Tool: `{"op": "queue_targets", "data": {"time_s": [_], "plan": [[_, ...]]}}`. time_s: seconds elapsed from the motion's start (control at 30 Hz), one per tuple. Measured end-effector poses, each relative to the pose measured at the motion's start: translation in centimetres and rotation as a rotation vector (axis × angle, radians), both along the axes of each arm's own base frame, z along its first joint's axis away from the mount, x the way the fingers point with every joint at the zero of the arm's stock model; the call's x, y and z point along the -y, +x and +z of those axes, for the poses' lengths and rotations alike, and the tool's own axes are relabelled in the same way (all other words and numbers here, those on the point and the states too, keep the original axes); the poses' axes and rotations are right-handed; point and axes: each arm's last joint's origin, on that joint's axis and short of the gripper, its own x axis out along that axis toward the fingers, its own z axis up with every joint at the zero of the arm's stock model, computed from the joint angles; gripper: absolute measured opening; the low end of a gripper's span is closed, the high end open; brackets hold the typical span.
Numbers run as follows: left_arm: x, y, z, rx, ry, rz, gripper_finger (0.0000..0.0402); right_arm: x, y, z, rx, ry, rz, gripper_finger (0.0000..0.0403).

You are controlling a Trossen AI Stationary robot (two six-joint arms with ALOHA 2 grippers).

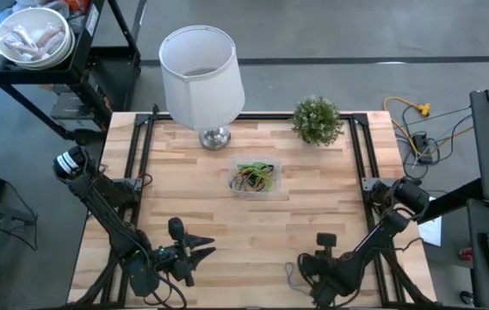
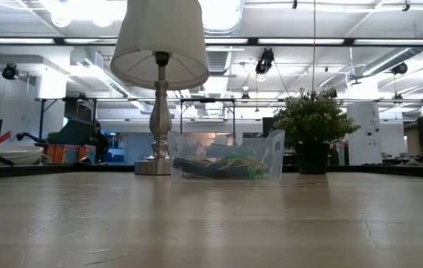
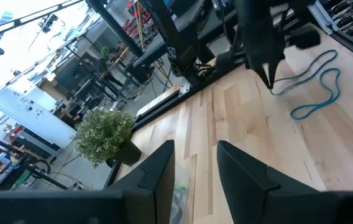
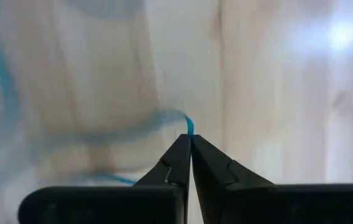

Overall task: Pick and place rubber bands into bin
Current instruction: Put the blue rubber band into the transparent bin

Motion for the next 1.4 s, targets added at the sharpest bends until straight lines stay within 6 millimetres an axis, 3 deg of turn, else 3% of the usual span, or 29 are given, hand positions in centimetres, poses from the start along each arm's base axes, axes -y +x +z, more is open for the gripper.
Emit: {"op": "queue_targets", "data": {"time_s": [0.43,0.83,1.13,1.4], "plan": [[0.0,0.0,-0.1,-0.001,0.001,0.000,0.0105,-1.2,0.6,4.1,0.263,-0.278,0.199,0.0008],[0.0,0.0,-0.1,-0.001,0.001,0.000,0.0105,-0.4,1.9,5.6,0.482,-0.655,0.354,0.0008],[0.0,0.0,-0.1,-0.002,0.002,0.000,0.0105,2.1,4.4,6.4,0.556,-0.927,0.348,0.0008],[0.0,0.0,-0.1,0.009,-0.032,0.005,0.0105,6.7,7.8,6.6,0.439,-1.059,0.273,0.0008]]}}
